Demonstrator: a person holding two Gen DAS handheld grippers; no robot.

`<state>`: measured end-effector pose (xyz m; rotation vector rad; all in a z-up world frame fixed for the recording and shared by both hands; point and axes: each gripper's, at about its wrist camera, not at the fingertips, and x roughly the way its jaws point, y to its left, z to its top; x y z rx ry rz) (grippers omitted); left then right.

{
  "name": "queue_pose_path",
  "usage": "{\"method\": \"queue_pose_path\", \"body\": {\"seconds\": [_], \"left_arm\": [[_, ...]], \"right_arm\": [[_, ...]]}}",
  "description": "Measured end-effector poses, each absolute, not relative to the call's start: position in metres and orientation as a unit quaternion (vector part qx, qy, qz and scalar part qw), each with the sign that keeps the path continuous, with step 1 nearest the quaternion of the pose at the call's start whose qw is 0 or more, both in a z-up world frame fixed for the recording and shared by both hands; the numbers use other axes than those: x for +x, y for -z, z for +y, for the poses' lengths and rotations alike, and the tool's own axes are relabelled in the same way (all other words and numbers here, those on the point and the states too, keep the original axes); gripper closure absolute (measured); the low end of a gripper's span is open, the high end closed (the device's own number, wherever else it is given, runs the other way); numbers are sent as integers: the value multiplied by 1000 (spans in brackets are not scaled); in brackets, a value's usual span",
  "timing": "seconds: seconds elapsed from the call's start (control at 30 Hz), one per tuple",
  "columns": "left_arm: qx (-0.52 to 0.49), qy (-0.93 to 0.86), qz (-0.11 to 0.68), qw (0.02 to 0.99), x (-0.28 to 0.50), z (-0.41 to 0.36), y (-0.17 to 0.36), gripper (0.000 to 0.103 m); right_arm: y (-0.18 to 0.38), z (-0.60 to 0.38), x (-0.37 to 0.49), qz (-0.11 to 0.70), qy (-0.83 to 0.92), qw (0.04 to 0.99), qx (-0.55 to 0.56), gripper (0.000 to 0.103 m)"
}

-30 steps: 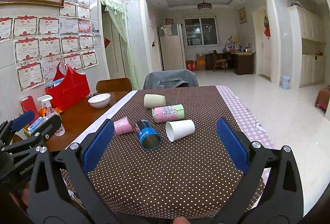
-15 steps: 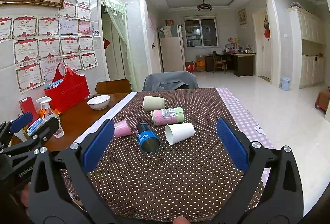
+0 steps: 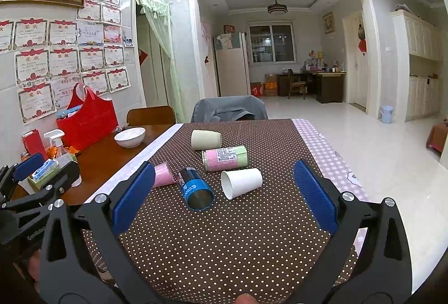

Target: Flip cup upside down

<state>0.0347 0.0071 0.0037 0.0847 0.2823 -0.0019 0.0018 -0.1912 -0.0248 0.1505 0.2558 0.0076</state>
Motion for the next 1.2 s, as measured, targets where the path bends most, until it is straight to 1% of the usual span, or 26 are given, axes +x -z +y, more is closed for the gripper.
{"method": "queue_pose_path", "body": {"seconds": [0.33, 0.5, 0.93, 1.2], "left_arm": [[42, -2, 144, 989, 48, 9, 1, 19], [56, -7, 151, 987, 73, 11, 3, 19], [112, 4, 205, 972, 170, 3, 15, 19], [138, 22, 254, 957, 259, -11, 14, 19]], "right_arm": [[27, -189, 16, 139, -2, 988, 67, 6], [32, -189, 38, 154, -5, 986, 61, 6], [45, -205, 124, 226, -29, 971, 73, 6], [51, -218, 200, 280, -43, 955, 85, 6]]}}
